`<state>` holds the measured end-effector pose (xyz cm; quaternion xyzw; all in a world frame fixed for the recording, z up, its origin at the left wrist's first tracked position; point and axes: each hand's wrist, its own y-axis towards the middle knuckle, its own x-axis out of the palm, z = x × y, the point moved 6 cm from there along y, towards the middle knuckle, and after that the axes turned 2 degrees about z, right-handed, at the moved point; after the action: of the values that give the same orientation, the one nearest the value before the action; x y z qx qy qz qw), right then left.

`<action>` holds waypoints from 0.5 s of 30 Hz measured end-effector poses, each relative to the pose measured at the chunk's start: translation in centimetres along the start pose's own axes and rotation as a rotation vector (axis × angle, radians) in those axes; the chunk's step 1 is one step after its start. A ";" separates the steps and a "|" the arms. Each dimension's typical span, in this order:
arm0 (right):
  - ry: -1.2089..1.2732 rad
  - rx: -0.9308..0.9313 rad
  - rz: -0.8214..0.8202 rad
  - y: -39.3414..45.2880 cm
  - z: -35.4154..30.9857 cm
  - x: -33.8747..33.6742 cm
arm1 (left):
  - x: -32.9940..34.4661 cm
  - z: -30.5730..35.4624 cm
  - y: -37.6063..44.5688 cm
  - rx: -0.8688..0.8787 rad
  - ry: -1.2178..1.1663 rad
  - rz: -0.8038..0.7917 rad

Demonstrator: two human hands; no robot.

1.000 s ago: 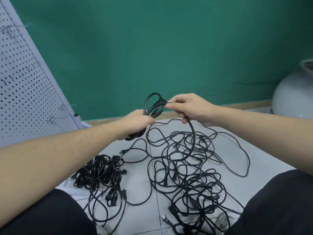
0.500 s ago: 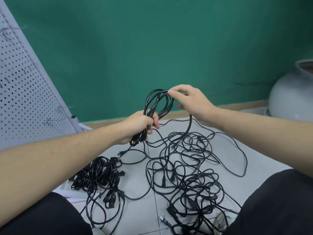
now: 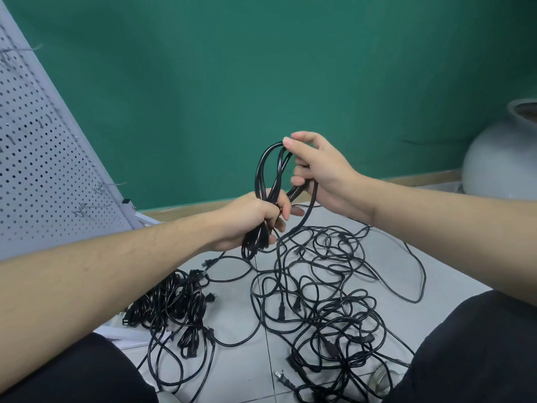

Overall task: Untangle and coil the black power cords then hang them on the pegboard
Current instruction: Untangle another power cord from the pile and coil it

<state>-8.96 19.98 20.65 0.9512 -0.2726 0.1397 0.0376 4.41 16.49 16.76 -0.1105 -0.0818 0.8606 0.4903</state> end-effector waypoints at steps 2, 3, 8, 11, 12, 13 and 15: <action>0.032 -0.028 -0.012 0.0 -0.7 0.4 | 0.6 0.4 -0.1 -0.002 0.022 -0.029; 0.052 -0.037 -0.012 0.0 -1.0 0.5 | 1.0 0.5 -0.1 0.002 0.017 -0.048; 0.103 -0.026 0.014 0.1 -1.2 0.8 | 2.1 0.6 0.2 0.041 -0.110 -0.078; 0.105 0.013 0.027 0.3 -0.6 0.8 | 1.5 0.2 0.5 0.050 -0.171 0.006; 0.117 0.058 0.018 0.3 -0.2 0.7 | 1.4 0.2 0.5 0.062 -0.163 0.019; 0.127 0.117 0.006 0.3 0.5 0.6 | 1.1 0.2 0.5 0.078 -0.157 0.034; 0.079 0.212 -0.021 0.1 1.8 0.2 | 0.5 0.7 0.6 0.119 -0.177 0.081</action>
<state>-8.46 19.51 18.99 0.9463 -0.2449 0.2046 -0.0510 3.45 16.61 17.23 -0.0079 -0.0690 0.8894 0.4517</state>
